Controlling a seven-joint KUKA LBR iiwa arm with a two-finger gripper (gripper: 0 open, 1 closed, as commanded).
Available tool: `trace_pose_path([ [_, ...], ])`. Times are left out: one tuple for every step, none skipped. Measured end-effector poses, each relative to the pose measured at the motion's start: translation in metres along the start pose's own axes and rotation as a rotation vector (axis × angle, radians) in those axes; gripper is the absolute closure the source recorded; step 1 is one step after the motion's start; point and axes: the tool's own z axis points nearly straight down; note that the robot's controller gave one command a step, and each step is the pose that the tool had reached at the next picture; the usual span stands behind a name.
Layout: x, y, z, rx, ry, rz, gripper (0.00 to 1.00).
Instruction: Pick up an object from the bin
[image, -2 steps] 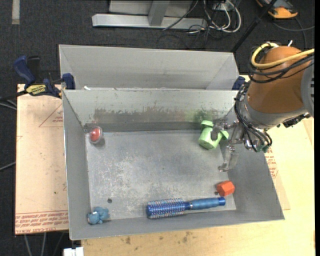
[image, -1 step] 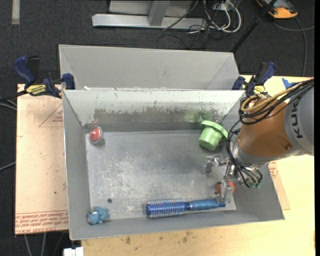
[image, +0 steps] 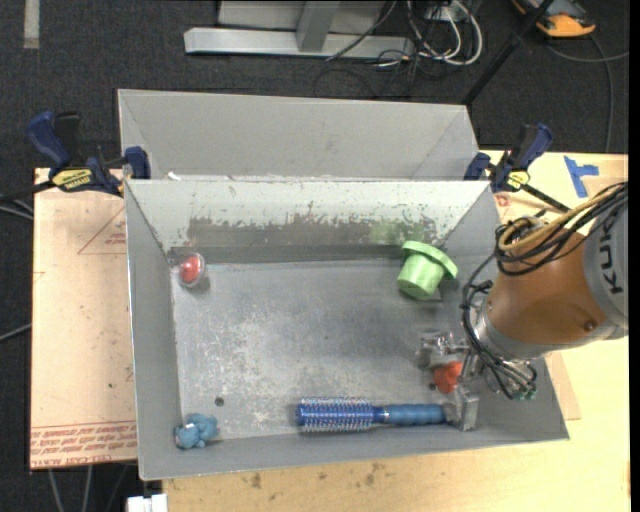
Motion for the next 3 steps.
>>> trace_pose_path([
  [0.002,0.0,-0.003,0.003,-0.014,-0.114,0.0],
  [0.005,-0.024,-0.001,-0.001,-0.001,-0.018,0.0],
  [0.006,-0.025,-0.001,-0.001,0.004,-0.019,1.0],
])
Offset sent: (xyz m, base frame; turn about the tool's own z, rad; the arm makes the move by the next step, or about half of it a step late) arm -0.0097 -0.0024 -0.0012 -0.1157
